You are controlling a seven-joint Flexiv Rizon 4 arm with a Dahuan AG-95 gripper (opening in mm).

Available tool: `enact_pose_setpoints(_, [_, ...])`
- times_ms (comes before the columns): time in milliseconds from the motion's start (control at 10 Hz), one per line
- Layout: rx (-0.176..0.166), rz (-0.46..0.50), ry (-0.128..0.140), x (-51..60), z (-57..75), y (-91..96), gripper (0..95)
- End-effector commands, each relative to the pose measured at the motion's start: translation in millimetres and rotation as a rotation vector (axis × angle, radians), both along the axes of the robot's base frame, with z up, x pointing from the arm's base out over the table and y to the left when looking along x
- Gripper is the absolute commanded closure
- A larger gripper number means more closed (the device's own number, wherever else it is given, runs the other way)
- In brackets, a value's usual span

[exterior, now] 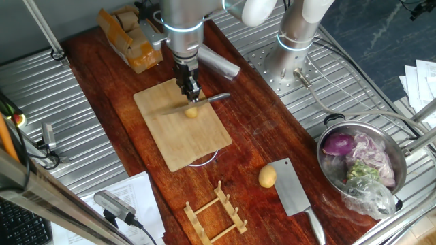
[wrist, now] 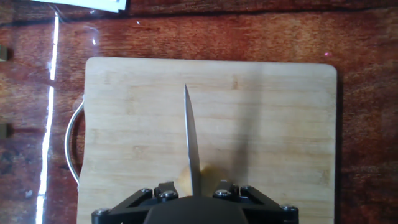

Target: Chop the potatoes

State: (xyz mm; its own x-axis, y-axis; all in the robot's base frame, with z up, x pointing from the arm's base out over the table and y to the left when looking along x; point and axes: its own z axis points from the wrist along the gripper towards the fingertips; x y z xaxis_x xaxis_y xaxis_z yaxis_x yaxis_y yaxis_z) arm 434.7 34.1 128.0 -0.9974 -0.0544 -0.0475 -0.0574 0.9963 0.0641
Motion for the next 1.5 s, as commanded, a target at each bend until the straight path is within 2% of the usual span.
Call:
enact_pose_setpoints(100, [0.000,0.000,-0.014,-4.0,-11.3,-2.2,57.0])
enact_pose_setpoints(300, [-0.002,0.001,-0.015,-8.2,-15.6,-2.9,57.0])
enact_pose_setpoints(400, [-0.002,0.000,-0.017,-9.4,-18.3,-3.0,76.0])
enact_pose_setpoints(600, [-0.002,-0.010,-0.019,-9.2,-25.1,-2.2,76.0])
enact_pose_setpoints(1300, [-0.009,-0.009,-0.021,-8.1,-36.1,0.3,76.0])
enact_pose_setpoints(1400, [-0.008,-0.011,-0.021,-8.5,-37.0,0.4,95.0])
enact_pose_setpoints(1500, [-0.008,-0.011,-0.021,-8.9,-37.6,0.6,95.0])
